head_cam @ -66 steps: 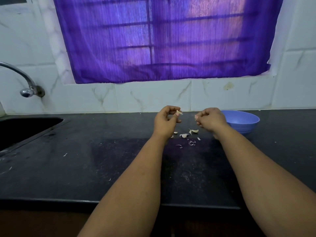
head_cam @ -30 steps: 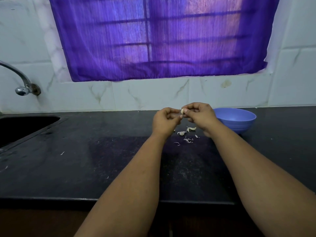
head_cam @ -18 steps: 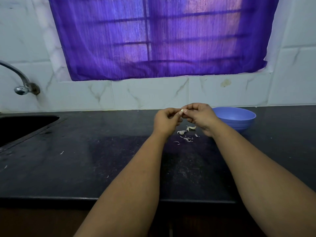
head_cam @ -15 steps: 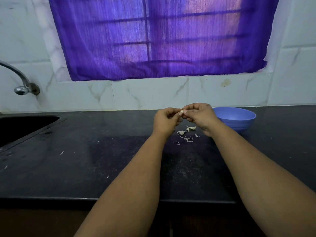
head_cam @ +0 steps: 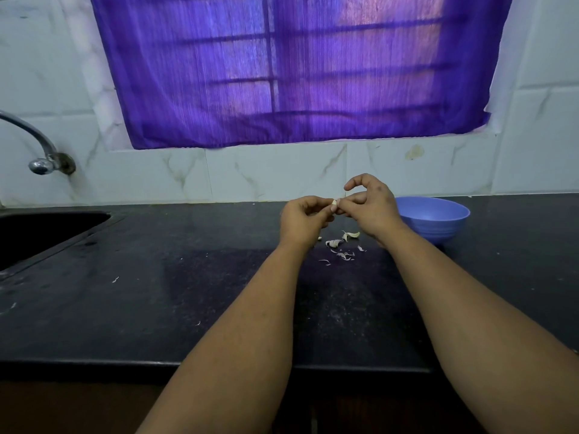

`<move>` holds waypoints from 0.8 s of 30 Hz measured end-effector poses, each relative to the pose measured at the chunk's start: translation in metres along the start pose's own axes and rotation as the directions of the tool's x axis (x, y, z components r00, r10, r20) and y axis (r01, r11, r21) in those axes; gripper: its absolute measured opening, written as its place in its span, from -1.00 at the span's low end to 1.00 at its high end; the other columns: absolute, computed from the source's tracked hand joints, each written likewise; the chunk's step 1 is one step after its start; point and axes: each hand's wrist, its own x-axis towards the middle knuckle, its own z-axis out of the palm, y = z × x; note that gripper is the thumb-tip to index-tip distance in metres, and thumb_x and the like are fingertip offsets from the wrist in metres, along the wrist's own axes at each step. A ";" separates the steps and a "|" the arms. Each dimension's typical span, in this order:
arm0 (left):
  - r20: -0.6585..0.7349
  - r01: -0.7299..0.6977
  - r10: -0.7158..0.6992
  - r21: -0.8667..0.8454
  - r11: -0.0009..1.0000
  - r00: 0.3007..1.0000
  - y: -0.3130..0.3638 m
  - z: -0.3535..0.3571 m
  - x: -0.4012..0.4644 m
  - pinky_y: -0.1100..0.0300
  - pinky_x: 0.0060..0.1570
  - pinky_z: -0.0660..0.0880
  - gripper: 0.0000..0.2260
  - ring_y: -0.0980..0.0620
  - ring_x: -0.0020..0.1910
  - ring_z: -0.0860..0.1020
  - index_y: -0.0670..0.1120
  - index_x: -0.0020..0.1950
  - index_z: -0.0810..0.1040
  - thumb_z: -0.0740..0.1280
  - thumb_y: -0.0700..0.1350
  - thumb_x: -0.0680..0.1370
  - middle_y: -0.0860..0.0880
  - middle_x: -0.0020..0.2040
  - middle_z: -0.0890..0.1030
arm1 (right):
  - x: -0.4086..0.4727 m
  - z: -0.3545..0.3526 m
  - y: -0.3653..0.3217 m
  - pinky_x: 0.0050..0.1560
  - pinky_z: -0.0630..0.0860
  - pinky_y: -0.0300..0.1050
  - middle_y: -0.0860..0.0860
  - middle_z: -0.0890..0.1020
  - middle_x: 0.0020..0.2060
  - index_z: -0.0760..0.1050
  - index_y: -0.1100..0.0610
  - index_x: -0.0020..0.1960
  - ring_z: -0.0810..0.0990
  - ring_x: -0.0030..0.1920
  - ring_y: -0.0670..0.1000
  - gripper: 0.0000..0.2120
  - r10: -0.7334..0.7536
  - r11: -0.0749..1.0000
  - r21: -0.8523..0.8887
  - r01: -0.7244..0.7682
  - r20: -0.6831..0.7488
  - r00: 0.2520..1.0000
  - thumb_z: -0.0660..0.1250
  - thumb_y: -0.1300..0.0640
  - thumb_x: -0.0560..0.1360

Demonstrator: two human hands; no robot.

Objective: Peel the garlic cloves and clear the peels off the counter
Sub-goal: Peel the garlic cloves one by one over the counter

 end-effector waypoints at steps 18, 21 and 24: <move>-0.018 -0.049 0.051 0.088 0.995 0.999 -0.001 -0.002 0.001 0.28 -0.31 0.53 -0.97 0.12 -0.26 0.63 -0.13 -0.05 0.61 0.40 -0.21 0.52 -0.05 -0.21 0.67 | -0.002 -0.002 -0.003 0.06 0.62 -0.05 0.03 0.71 -0.26 0.64 0.07 -0.14 0.70 -0.16 -0.02 -0.89 0.002 0.996 0.087 -0.009 0.075 0.997 0.49 0.25 0.42; -0.005 -0.061 0.062 0.151 0.987 0.998 -0.001 -0.002 0.003 0.15 -0.35 0.54 -0.98 0.06 -0.25 0.65 -0.08 -0.06 0.62 0.41 -0.17 0.52 -0.05 -0.17 0.68 | -0.002 -0.004 -0.003 0.02 0.63 -0.10 0.08 0.70 -0.24 0.63 0.14 -0.13 0.70 -0.16 0.02 -0.90 -0.003 0.997 0.077 -0.002 0.075 0.997 0.51 0.27 0.39; -0.002 -0.058 0.059 0.182 0.982 0.998 -0.001 -0.003 0.003 0.04 -0.35 0.57 -0.97 -0.11 -0.23 0.64 -0.02 -0.08 0.62 0.42 -0.14 0.51 -0.08 -0.20 0.68 | -0.002 -0.004 -0.003 0.03 0.61 -0.13 0.10 0.68 -0.20 0.58 0.13 -0.17 0.67 -0.15 0.05 -0.88 -0.030 0.998 0.062 0.024 0.100 0.995 0.50 0.27 0.40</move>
